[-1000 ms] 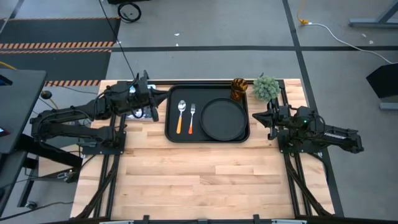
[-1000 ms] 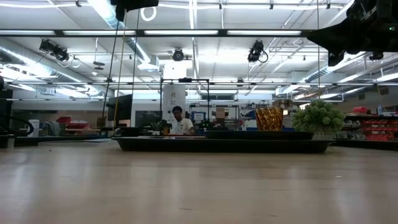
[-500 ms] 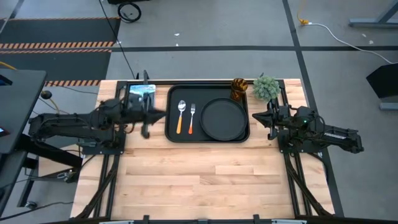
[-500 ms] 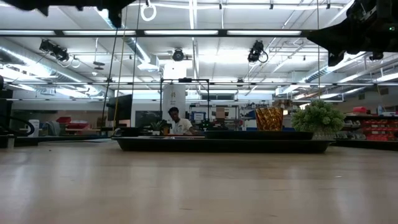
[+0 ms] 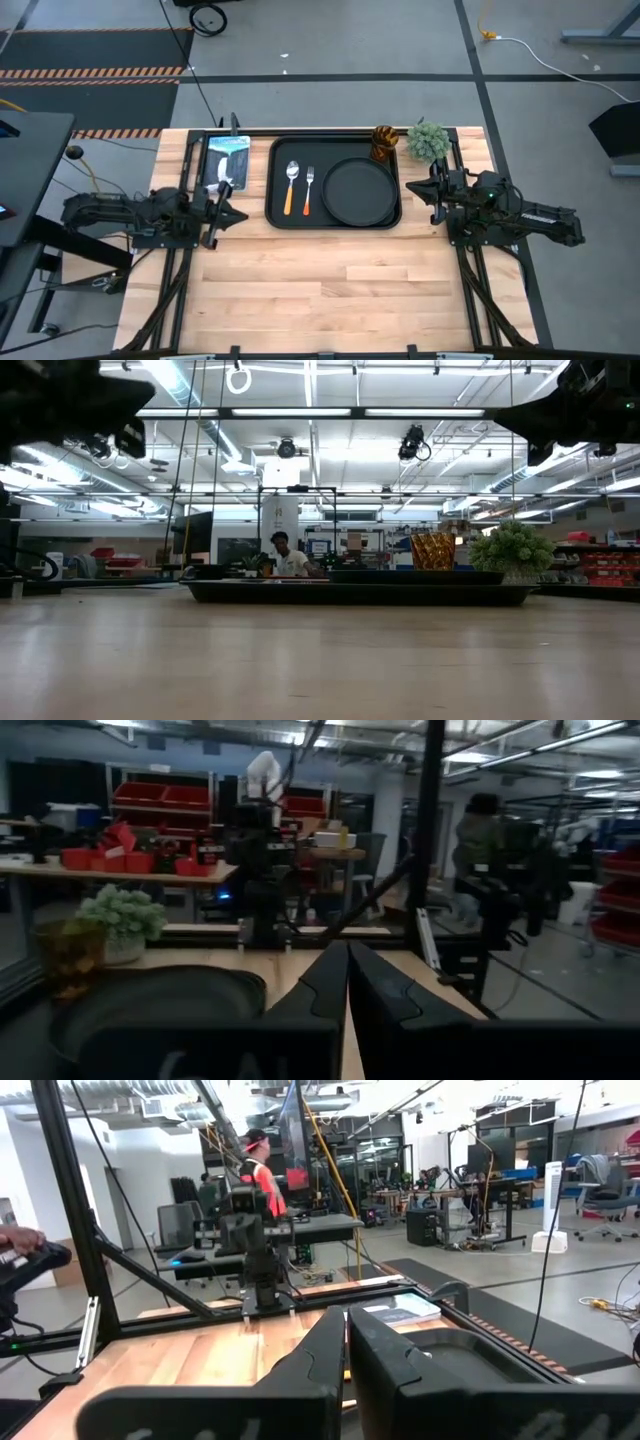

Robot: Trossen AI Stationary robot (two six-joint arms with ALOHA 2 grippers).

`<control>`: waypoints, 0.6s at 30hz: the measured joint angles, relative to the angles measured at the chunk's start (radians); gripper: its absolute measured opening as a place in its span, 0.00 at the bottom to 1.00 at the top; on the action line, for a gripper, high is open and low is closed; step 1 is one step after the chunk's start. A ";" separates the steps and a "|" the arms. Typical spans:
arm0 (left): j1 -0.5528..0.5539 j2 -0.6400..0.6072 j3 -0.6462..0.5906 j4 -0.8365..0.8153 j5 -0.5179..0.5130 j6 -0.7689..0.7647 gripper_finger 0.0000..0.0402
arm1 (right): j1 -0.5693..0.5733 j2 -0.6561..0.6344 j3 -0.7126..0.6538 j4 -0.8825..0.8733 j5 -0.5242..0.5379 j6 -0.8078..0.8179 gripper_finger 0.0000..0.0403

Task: Pick and place plate/cup/fork/spoon on tray
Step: Return to Home Position

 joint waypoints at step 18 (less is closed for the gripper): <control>-0.121 -0.199 -0.033 -0.323 -0.018 0.071 0.05 | 0.000 0.000 0.000 0.007 0.000 0.000 0.06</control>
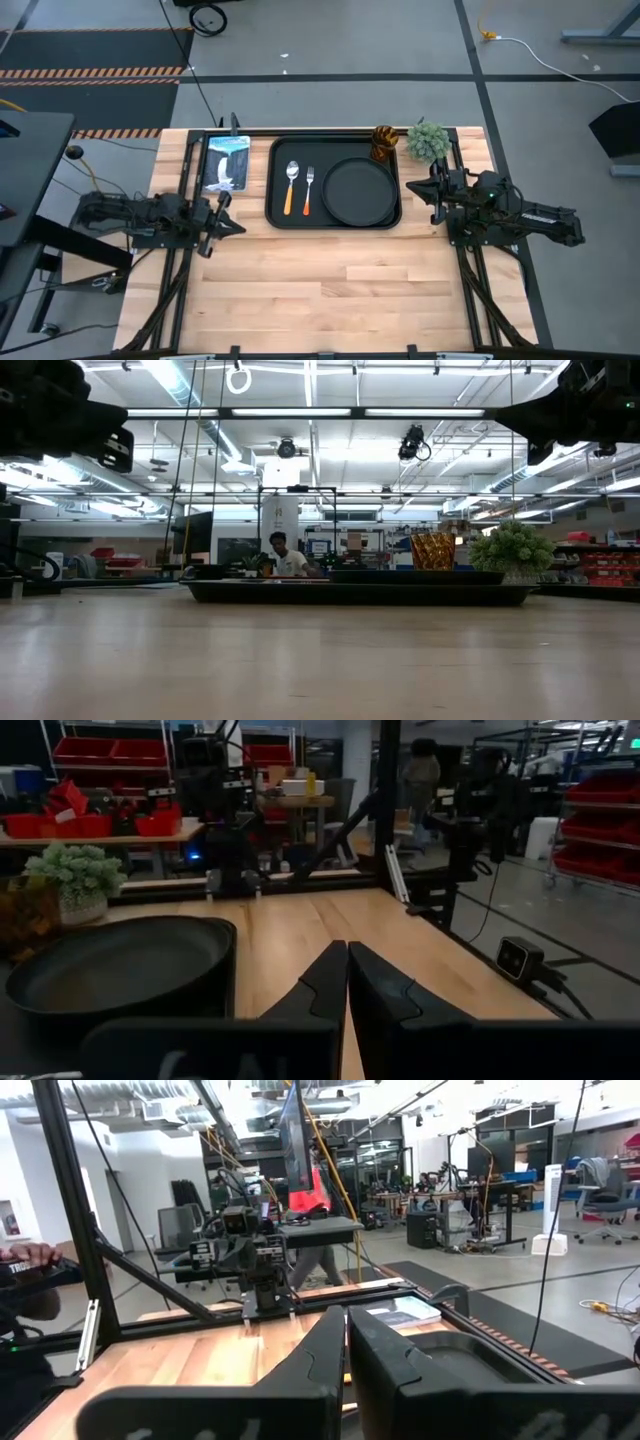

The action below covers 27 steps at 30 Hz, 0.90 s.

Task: Pick and place plate/cup/fork/spoon on tray
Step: Return to Home Position

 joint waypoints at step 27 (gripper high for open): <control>-0.008 0.009 -0.002 0.068 -0.001 -0.012 0.05 | 0.000 0.000 0.000 0.001 0.000 0.000 0.06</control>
